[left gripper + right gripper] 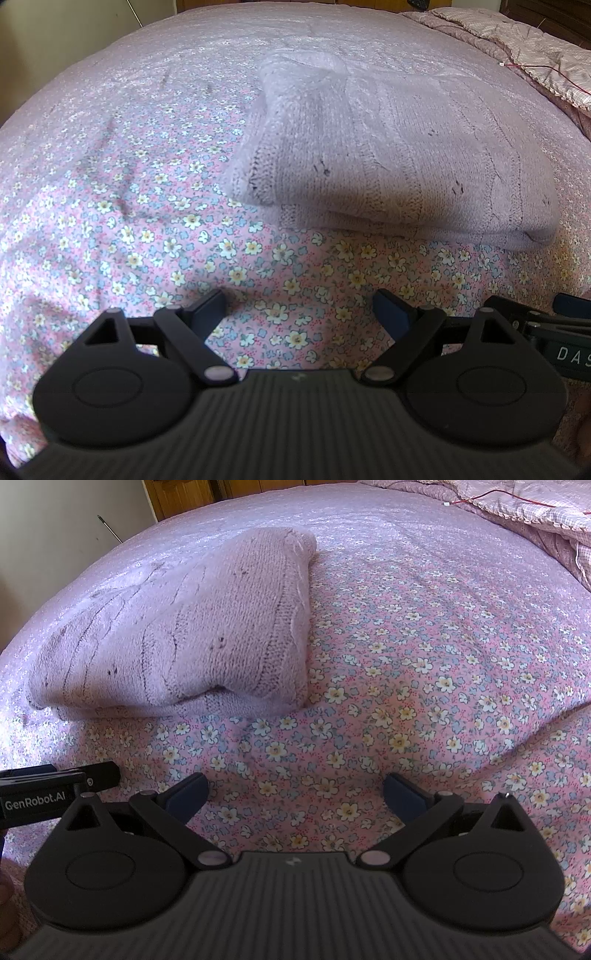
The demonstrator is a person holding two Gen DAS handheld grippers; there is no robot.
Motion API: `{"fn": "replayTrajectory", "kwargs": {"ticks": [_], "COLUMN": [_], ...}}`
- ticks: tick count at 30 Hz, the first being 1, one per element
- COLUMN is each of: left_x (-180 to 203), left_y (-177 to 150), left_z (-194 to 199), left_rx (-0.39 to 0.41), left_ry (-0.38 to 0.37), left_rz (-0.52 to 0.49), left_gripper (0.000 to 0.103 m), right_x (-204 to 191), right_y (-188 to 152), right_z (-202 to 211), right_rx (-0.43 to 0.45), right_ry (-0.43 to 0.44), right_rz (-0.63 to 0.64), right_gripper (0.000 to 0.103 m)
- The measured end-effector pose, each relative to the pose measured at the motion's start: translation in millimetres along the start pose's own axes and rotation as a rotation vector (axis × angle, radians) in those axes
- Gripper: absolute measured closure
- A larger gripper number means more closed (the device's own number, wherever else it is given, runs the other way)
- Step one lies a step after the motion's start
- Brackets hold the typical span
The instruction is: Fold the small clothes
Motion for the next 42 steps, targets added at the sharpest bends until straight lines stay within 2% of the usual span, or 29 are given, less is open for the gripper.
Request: {"fn": "replayTrajectory", "kwargs": {"ticks": [42], "left_x": [1.3], "left_y": [0.5], "left_z": [-0.4], "left_rx": [-0.006], "left_ry": [0.008], "left_rz": [-0.003], "left_gripper": [0.014], "right_x": [-1.7], "right_y": [-0.3], "right_z": [-2.9], "right_rx": [0.003], "right_ry": [-0.009], "right_rz": [0.009], "right_gripper": [0.000]}}
Point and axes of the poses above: each gripper's, at about its wrist camera, not at the fingertips, and z roughly against the way its jaws point, x to its right, y to its top, the point moved 2 cm from there along -z, roughly the way its jaws point, and after that the axes turned 1 degree about -z, right-handed, at the moved point
